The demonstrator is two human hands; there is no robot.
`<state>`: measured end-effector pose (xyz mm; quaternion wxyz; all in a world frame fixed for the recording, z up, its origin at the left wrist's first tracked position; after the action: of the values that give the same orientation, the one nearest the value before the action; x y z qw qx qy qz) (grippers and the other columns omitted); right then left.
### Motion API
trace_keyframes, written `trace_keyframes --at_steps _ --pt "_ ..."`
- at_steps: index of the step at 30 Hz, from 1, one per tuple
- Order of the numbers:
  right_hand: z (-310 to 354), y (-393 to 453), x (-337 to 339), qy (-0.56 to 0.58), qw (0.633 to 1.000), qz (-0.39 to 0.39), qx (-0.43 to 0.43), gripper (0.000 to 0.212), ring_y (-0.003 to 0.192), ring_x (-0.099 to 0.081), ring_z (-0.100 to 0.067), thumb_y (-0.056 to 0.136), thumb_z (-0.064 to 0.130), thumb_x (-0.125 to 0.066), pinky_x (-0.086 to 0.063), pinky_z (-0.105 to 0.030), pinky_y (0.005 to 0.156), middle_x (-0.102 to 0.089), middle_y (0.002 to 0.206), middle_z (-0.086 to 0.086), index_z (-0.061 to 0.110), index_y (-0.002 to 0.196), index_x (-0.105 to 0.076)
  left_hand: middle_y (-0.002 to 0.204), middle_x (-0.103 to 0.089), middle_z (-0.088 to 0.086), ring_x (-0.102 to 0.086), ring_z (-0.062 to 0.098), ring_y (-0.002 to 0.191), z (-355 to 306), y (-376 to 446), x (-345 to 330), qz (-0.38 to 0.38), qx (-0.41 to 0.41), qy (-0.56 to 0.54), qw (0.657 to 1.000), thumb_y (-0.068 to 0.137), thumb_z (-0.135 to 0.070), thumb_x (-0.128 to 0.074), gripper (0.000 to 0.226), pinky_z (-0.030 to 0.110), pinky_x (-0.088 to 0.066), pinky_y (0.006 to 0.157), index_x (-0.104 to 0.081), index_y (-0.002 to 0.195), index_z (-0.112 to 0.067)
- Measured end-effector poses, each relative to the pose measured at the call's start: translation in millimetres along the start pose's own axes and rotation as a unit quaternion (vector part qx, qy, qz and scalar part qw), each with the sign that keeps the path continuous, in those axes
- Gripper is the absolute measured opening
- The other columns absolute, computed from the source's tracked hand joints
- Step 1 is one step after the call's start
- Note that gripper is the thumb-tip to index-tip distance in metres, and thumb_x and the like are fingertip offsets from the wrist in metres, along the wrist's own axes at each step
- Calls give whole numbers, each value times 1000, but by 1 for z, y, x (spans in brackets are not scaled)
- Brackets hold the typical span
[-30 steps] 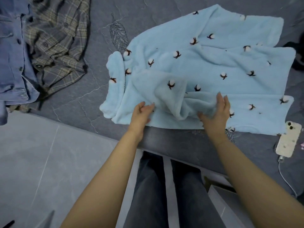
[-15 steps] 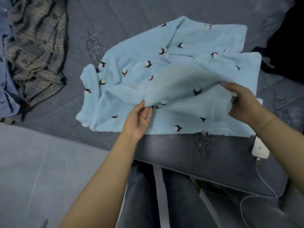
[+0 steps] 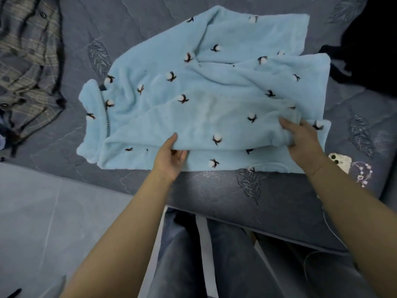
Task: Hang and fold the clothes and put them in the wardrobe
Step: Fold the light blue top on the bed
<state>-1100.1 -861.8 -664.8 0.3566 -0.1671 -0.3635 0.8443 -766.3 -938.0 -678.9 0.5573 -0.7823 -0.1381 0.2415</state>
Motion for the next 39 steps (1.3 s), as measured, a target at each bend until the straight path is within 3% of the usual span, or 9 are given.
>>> trace_keyframes --at_steps 7,14,17,19,23,27,32,37,39 --pt "9 -7 89 -167 983 -57 45 32 85 -68 -5 80 18 -78 -55 -20 69 -71 112 0 18 111 -69 116 -69 7 -73 15 83 59 -7 21 -49 11 20 999 93 -17 -63 16 27 -59 65 -64 107 -9" --pt "-12 -5 83 -299 944 -91 107 50 118 -53 -16 88 12 -67 -46 -33 99 -56 128 1 9 135 -50 103 -69 6 -65 17 88 73 -13 17 -82 65 169 980 94 -33 -61 21 33 -54 82 -63 98 -12" --pt "-6 -37 61 -470 826 -160 268 68 133 -37 -30 81 9 -67 -30 -44 112 -39 145 -16 5 143 -39 89 -71 5 -63 15 76 70 -34 -3 -32 50 483 874 93 -40 -61 28 27 -51 73 -66 84 -14" --pt "-10 -52 25 -528 766 -69 360 60 139 -32 -36 84 5 -64 -27 -49 114 -36 150 -19 4 141 -44 90 -71 -1 -64 15 81 59 -42 -24 3 -125 628 768 93 -41 -60 26 25 -47 70 -67 86 -17" --pt "-42 -59 -41 -586 681 160 409 50 144 -28 -32 94 12 -60 -25 -52 116 -32 156 -12 7 141 -48 146 -47 7 -39 24 137 58 -47 -64 114 -444 764 454 98 -36 -53 42 35 -29 109 -53 136 -19" --pt "-55 -18 -54 -664 624 174 372 55 150 -3 -19 103 33 -41 -6 -47 122 -10 163 -3 18 154 -26 163 3 6 4 25 150 12 31 -46 31 -403 868 288 99 -51 -14 59 49 1 120 -16 154 -30" --pt "-54 22 -16 -741 564 77 355 63 151 1 -20 101 52 -19 3 -43 122 -3 164 -1 23 156 -10 164 -3 2 -1 23 151 -19 74 -33 39 -467 856 217 99 -58 -21 59 52 1 118 -15 154 -37" --pt "-48 25 10 -708 625 31 326 65 150 -3 -19 100 50 -25 2 -38 122 -6 163 -2 19 156 -14 164 -2 4 -1 24 151 -20 65 -39 55 -456 860 223 98 -57 -23 60 54 0 118 -15 154 -35" --pt "-40 21 9 -675 675 8 300 62 150 -5 -18 100 44 -24 2 -37 122 -6 163 -2 17 156 -16 163 -11 4 -9 24 149 -21 54 -47 64 -439 856 263 98 -56 -26 59 51 -2 118 -24 153 -34"
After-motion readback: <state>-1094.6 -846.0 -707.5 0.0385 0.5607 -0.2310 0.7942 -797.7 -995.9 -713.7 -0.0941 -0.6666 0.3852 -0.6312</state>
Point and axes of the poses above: each hand's wrist, its own y-axis towards the middle knuckle, its own x-axis out of the back of the hand, z = x × y, the point moved 6 cm from there along y, towards the middle knuckle
